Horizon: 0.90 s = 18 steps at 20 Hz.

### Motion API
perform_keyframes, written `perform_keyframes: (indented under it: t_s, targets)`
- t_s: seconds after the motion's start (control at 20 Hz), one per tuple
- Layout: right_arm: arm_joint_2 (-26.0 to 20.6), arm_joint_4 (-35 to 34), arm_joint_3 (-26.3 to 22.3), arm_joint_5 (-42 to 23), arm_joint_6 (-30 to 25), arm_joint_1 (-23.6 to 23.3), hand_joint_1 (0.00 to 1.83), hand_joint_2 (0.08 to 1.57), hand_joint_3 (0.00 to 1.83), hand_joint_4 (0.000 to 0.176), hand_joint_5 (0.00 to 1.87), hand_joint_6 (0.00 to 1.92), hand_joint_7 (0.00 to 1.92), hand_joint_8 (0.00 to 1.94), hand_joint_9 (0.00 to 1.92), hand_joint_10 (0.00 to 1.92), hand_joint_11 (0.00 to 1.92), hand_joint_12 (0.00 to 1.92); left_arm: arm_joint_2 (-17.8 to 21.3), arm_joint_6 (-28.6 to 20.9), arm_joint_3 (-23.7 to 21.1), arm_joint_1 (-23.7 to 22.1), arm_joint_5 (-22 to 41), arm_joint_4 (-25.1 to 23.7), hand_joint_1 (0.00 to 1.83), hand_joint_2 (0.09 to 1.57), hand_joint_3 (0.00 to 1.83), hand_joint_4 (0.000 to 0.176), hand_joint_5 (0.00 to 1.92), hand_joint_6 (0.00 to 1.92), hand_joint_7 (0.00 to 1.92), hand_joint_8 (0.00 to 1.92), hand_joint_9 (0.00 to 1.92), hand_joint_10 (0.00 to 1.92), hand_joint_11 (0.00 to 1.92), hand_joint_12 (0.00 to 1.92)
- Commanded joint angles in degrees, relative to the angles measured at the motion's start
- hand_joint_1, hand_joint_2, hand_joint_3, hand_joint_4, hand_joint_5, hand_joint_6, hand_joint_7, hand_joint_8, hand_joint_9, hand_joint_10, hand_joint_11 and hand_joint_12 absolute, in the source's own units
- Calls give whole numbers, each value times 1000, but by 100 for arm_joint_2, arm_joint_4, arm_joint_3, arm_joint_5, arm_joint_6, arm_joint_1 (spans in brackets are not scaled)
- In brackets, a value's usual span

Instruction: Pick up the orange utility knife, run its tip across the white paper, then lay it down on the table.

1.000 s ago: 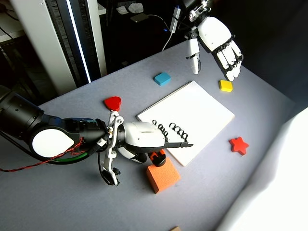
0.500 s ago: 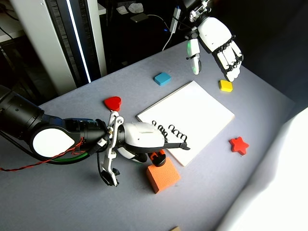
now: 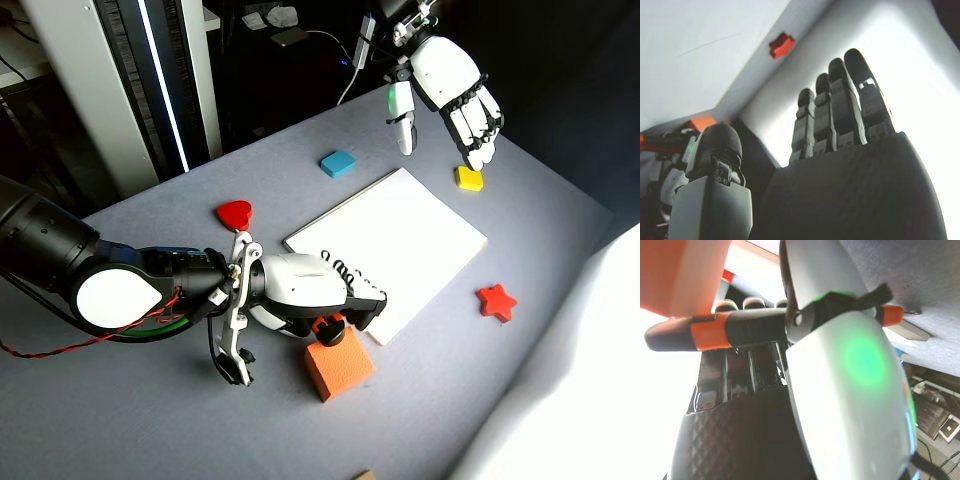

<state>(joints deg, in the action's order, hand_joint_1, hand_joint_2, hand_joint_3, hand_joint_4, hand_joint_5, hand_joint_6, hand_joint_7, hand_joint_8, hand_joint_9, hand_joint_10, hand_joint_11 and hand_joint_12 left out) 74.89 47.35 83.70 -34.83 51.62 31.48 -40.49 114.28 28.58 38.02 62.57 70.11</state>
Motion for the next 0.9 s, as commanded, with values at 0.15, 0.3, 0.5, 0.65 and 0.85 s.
perform_keyframes:
  t_s: [0.15,0.3,0.5,0.65,0.85]
  targets:
    - [70,-145,5,-310,19,110,1148,940,2,0,903,1831,1316,1941,1452,1921,1490,1921,25,5,25,-45,514,-364,190,1282,0,50,119,1,195,3,296,9,0,1014]
    - [86,-145,5,-283,16,145,1314,1043,139,0,1042,1654,1429,1941,1588,1921,1632,1921,25,5,26,-45,527,-364,180,1284,0,54,117,7,210,7,298,8,0,1007]
    - [82,-145,5,-327,16,89,1535,1203,29,157,1392,1919,1536,1941,1682,1921,1722,1921,25,4,26,-45,532,-364,188,1283,0,60,113,3,210,3,303,7,0,1022]
    - [64,-146,3,-387,16,45,1573,1223,25,176,1298,1921,1523,1941,1675,1921,1712,1921,25,4,26,-44,543,-364,170,1287,1,62,99,1,186,0,294,2,0,1011]
    - [-48,-147,-97,-426,-74,-67,1554,1227,20,176,1320,1921,1510,1941,1664,1921,1698,1921,25,4,26,-43,548,-364,161,1290,1,63,90,1,182,6,301,5,0,1081]
